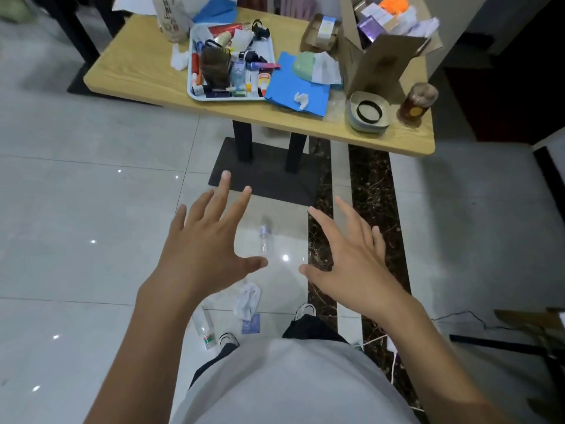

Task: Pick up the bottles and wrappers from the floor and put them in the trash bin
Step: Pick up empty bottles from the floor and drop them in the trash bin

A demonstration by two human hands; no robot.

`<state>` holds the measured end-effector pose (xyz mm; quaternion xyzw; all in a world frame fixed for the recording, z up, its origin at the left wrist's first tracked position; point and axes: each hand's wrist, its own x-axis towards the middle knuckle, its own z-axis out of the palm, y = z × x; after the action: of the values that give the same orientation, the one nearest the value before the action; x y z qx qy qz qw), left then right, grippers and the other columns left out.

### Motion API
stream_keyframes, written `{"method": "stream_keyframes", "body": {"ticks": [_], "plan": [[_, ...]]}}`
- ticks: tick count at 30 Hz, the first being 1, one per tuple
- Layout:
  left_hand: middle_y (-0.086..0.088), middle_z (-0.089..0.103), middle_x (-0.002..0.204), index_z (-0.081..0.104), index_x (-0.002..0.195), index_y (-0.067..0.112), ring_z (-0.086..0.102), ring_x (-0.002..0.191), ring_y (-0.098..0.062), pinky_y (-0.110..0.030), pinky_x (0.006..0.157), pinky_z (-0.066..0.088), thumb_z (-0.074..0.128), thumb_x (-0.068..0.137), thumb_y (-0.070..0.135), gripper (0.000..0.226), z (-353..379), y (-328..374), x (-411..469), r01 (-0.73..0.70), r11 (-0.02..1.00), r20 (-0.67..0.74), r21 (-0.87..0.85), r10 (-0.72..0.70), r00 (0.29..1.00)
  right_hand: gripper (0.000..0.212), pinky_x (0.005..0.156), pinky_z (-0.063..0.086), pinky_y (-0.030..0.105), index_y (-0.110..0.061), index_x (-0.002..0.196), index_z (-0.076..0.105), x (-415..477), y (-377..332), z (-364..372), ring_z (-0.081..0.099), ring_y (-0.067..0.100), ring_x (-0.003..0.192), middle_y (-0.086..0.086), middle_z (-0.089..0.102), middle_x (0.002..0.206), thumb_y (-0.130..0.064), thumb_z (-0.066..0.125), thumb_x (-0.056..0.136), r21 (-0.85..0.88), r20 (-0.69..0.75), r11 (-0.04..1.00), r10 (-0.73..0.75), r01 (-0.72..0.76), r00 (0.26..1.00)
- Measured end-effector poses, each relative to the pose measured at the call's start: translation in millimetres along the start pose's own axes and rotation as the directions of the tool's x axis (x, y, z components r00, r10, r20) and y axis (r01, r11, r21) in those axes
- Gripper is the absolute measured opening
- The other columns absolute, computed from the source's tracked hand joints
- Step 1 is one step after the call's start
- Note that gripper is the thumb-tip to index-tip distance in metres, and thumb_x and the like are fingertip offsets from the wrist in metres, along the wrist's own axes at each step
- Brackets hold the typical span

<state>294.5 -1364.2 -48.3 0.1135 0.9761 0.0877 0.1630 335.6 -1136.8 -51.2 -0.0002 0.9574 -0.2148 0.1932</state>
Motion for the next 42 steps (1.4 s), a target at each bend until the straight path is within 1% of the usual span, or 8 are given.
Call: {"method": "stream_keyframes", "body": {"ticks": [6, 13, 19, 23, 29, 32, 37, 42], "plan": [[0.015, -0.032, 0.160, -0.018, 0.153, 0.047, -0.014, 0.153, -0.019, -0.052, 0.123, 0.000, 0.053, 0.077, 0.081, 0.109, -1, 10, 30, 0.109, 0.992, 0.002, -0.059, -0.109, 0.994, 0.080, 0.123, -0.011, 0.050, -0.050, 0.153, 0.013, 41, 28, -27, -0.014, 0.014, 0.153, -0.019, -0.019, 0.163, -0.052, 0.062, 0.091, -0.027, -0.038, 0.991, -0.130, 0.129, 0.991], [0.020, -0.012, 0.165, -0.012, 0.155, 0.045, -0.015, 0.152, -0.011, -0.051, 0.123, -0.005, 0.056, 0.076, 0.078, 0.109, 5, 18, 37, 0.231, 0.964, 0.132, -0.131, -0.214, 0.968, 0.071, 0.123, -0.009, 0.053, -0.051, 0.152, 0.018, 83, 47, -29, -0.015, 0.014, 0.153, -0.021, -0.019, 0.163, -0.052, 0.059, 0.094, -0.065, 0.088, 0.978, -0.192, 0.198, 0.977], [0.022, -0.012, 0.164, -0.006, 0.154, 0.050, -0.012, 0.152, -0.009, -0.051, 0.123, -0.003, 0.058, 0.075, 0.077, 0.106, 16, 8, 74, 0.205, 0.955, 0.182, -0.213, -0.168, 0.969, 0.069, 0.124, -0.007, 0.049, -0.049, 0.151, 0.026, 117, 43, -21, -0.012, 0.014, 0.152, -0.018, -0.018, 0.164, -0.052, 0.062, 0.092, -0.012, 0.052, 0.987, -0.158, 0.159, 0.986], [0.023, -0.004, 0.164, 0.001, 0.155, 0.051, -0.005, 0.153, -0.010, -0.050, 0.124, 0.000, 0.061, 0.078, 0.073, 0.099, 38, -9, 111, 0.157, 0.949, 0.073, -0.272, -0.142, 0.987, 0.070, 0.124, 0.003, 0.051, -0.050, 0.148, 0.030, 140, 36, 2, -0.003, 0.015, 0.152, -0.017, -0.010, 0.165, -0.051, 0.066, 0.088, 0.037, 0.009, 0.991, -0.129, 0.129, 0.992], [0.016, 0.006, 0.166, 0.016, 0.157, 0.042, 0.007, 0.154, -0.013, -0.054, 0.123, 0.012, 0.069, 0.083, 0.058, 0.093, 125, -41, 167, 0.103, 0.930, -0.003, -0.354, -0.111, 0.994, 0.083, 0.123, 0.019, 0.050, -0.049, 0.152, 0.023, 210, 40, 72, 0.011, 0.011, 0.151, -0.019, 0.009, 0.165, -0.041, 0.073, 0.086, 0.223, -0.063, 0.971, -0.074, 0.087, 0.995], [0.013, 0.012, 0.166, 0.027, 0.156, 0.036, 0.016, 0.153, -0.015, -0.055, 0.120, 0.021, 0.073, 0.083, 0.047, 0.087, 186, -61, 188, 0.144, 0.894, -0.011, -0.423, -0.164, 0.986, 0.083, 0.122, 0.024, 0.042, -0.047, 0.153, 0.024, 252, 52, 122, 0.016, 0.009, 0.150, -0.019, 0.017, 0.163, -0.033, 0.074, 0.087, 0.338, -0.071, 0.940, -0.024, 0.047, 0.997], [0.011, 0.021, 0.165, 0.031, 0.155, 0.035, 0.024, 0.150, -0.012, -0.049, 0.117, 0.030, 0.074, 0.083, 0.040, 0.084, 303, -88, 211, 0.246, 0.829, 0.039, -0.503, -0.262, 0.964, 0.081, 0.120, 0.028, 0.036, -0.043, 0.153, 0.031, 299, 90, 233, 0.017, 0.009, 0.151, -0.014, 0.020, 0.163, -0.031, 0.075, 0.087, 0.410, 0.005, 0.912, 0.026, -0.026, 1.000], [0.013, 0.024, 0.163, 0.032, 0.154, 0.037, 0.027, 0.147, -0.011, -0.046, 0.117, 0.032, 0.077, 0.081, 0.039, 0.086, 417, -99, 235, 0.293, 0.797, 0.105, -0.528, -0.281, 0.954, 0.077, 0.107, 0.019, 0.005, -0.042, 0.151, 0.037, 321, 140, 345, 0.019, 0.003, 0.149, -0.019, 0.022, 0.162, -0.028, 0.076, 0.086, 0.431, 0.039, 0.896, 0.097, -0.104, 0.995]]}}
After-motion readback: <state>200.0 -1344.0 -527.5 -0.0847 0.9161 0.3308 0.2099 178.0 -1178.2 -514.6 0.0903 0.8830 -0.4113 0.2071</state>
